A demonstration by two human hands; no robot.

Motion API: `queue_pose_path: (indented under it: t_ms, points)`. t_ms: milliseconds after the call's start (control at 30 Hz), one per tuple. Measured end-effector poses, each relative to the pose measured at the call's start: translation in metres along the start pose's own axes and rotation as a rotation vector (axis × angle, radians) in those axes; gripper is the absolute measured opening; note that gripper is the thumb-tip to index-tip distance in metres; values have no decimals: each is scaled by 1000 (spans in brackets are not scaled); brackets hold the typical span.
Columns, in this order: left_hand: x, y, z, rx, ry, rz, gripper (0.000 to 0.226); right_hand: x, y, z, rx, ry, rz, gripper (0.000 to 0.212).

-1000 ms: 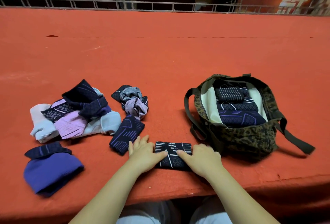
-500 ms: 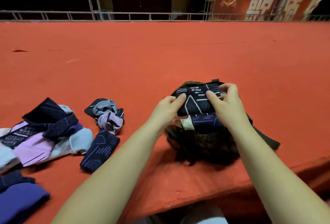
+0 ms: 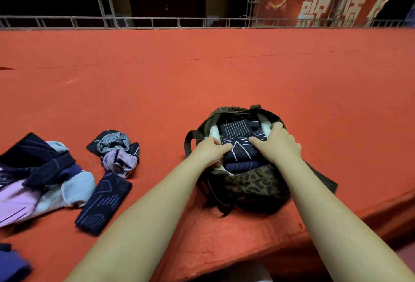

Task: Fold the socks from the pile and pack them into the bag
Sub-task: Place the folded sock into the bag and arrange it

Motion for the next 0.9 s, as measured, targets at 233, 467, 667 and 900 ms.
queue_pose_path:
  t_ms: [233,467,667,900]
  points:
    - [-51,-49,-42,47,-162,120,20,-23,-41,-58,-320,64,205,66]
    - [-130,-127,-165,-143,-137,318,19,82,-95,-163,-643,80,-180,47]
    - [-165,-178,-223,-312,48,507,25,172,-121,-203,-681,-5,-433,39]
    - [-144,-177,-241,-263,-81,396,22,203,-121,-232,-540,421,-662,42]
Point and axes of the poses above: each hand's wrist, its own y-axis towards the middle knuckle, its own x-axis out of the palm, z = x × y, the point moved 6 cm from there along y, towards the middle knuckle, and after that the axes turned 12 degrees about -z, right-handed, at the moved point
